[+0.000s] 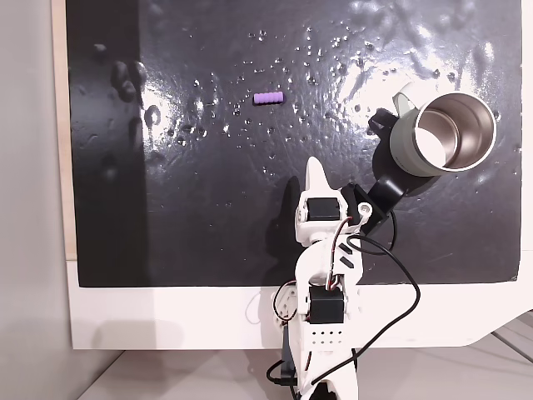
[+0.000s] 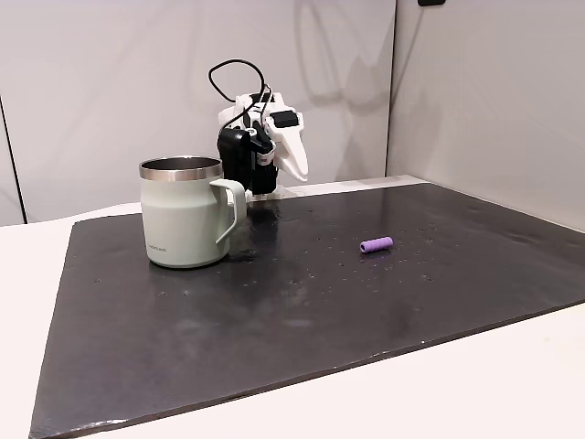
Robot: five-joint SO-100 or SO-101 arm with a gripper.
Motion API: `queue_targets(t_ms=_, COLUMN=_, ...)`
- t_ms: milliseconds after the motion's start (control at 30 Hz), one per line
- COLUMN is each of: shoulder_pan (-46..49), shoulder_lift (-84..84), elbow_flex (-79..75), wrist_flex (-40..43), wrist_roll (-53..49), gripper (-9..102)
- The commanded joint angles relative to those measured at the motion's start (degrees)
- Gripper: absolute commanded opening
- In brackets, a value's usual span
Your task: Grasp a pengrip and put it in the cup.
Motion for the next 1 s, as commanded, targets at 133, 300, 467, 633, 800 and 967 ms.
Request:
queue_targets(t_ms=133, shoulder_pan=-0.7, shoulder_lift=0.7, elbow_flex=2.81, wrist_flex=-0.18, wrist_roll=-0.18, gripper=0)
queue_targets(t_ms=300, shoulder_pan=-0.7, shoulder_lift=0.7, elbow_flex=2.81, wrist_flex=-0.18, wrist_roll=-0.18, gripper=0)
queue_targets(t_ms=467, shoulder_pan=-0.7, shoulder_lift=0.7, elbow_flex=2.81, wrist_flex=-0.18, wrist_roll=-0.18, gripper=0)
queue_targets(t_ms=633, shoulder_pan=-0.7, shoulder_lift=0.7, elbow_flex=1.67, wrist_flex=-0.09, wrist_roll=-1.67, gripper=0)
queue_targets(t_ms=800, shoulder_pan=-4.83, shoulder_lift=0.7, elbow_flex=-6.86, wrist_flex=4.75, wrist_roll=-2.81, gripper=0)
queue_targets(t_ms=967, shoulder_pan=-9.84, shoulder_lift=-10.2, elbow_flex=-20.65, wrist_flex=9.32, wrist_roll=-1.93, gripper=0)
